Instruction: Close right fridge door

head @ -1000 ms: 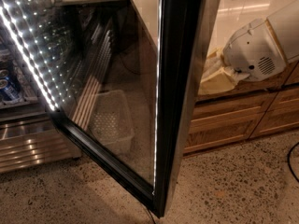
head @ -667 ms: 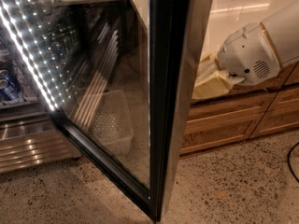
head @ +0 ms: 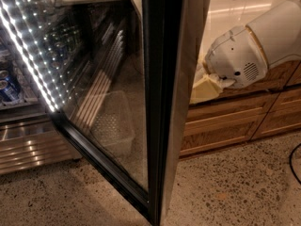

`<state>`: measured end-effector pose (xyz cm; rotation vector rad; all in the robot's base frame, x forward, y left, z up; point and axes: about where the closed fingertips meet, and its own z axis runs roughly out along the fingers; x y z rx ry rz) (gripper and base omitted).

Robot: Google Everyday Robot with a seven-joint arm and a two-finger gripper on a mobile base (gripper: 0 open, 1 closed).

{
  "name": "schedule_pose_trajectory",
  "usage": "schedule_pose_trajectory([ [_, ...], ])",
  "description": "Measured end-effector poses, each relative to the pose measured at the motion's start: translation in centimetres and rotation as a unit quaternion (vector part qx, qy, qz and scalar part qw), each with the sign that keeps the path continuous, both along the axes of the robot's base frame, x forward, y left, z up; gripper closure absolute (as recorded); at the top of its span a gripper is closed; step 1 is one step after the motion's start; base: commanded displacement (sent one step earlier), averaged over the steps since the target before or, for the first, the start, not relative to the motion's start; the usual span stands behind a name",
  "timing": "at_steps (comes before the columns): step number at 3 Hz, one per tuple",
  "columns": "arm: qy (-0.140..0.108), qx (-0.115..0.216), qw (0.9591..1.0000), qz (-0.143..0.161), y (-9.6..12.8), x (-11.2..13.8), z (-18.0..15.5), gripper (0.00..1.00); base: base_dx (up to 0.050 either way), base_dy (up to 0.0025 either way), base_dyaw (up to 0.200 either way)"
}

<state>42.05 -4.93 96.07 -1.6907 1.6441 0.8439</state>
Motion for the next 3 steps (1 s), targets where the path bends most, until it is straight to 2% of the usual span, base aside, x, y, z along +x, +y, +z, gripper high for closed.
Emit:
schedule_pose_trajectory([
  [2,0.002,0.072,0.9972,0.02,4.8,-0.6,-2.0,1.0,0.0,0.0,0.0],
  [3,0.008,0.082,0.9961,0.031,6.3,-1.4,-2.1,1.0,0.0,0.0,0.0],
])
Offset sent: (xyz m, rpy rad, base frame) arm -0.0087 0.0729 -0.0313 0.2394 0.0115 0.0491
